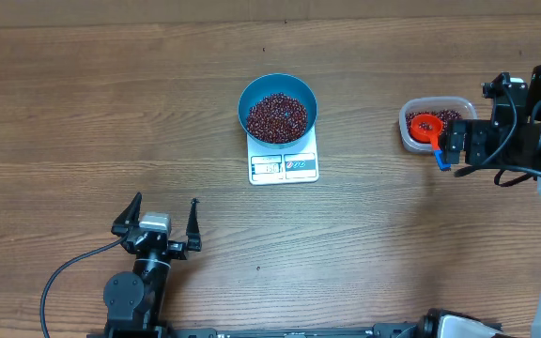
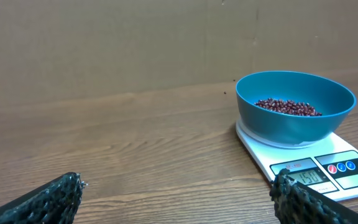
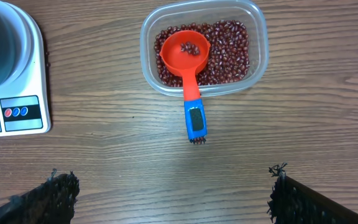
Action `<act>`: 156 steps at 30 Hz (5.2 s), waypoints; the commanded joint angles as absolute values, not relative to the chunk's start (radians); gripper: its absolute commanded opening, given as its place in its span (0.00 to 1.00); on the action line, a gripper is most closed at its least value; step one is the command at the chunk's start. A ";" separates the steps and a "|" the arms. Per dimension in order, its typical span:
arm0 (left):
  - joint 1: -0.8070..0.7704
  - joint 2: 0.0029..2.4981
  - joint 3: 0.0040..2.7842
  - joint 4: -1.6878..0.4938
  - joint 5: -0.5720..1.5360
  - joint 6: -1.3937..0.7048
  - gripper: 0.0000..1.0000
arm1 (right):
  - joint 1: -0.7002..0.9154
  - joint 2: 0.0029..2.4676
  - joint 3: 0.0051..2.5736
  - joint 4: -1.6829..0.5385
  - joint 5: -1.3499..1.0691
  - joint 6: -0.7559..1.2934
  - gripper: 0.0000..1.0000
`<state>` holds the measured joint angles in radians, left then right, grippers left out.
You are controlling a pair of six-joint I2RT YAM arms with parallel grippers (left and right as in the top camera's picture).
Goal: Scoop item into bowl and weigh 150g on scale
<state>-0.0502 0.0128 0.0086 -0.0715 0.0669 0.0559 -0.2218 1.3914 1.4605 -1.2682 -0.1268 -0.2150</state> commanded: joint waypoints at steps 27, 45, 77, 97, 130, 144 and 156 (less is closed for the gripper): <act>-0.044 0.004 0.005 -0.075 0.052 0.072 1.00 | -0.223 1.386 1.487 -1.262 -0.133 -0.222 1.00; -0.044 0.004 0.005 -0.075 0.052 0.072 1.00 | -0.223 1.381 1.486 -1.262 -0.133 -0.222 1.00; -0.044 0.004 0.005 -0.075 0.052 0.072 1.00 | -0.080 0.448 0.419 -0.104 -0.378 -0.233 1.00; -0.044 0.004 0.005 -0.075 0.052 0.072 1.00 | -0.080 0.246 0.017 0.386 -0.409 -0.234 1.00; -0.044 0.004 0.005 -0.075 0.052 0.072 1.00 | -0.012 0.002 0.007 -0.084 0.007 -0.033 1.00; -0.044 0.004 0.005 -0.075 0.052 0.072 1.00 | 0.025 0.002 0.007 -0.085 -0.009 -0.033 1.00; -0.044 0.004 0.005 -0.075 0.052 0.072 1.00 | 0.025 0.002 0.007 -0.077 -0.102 -0.112 1.00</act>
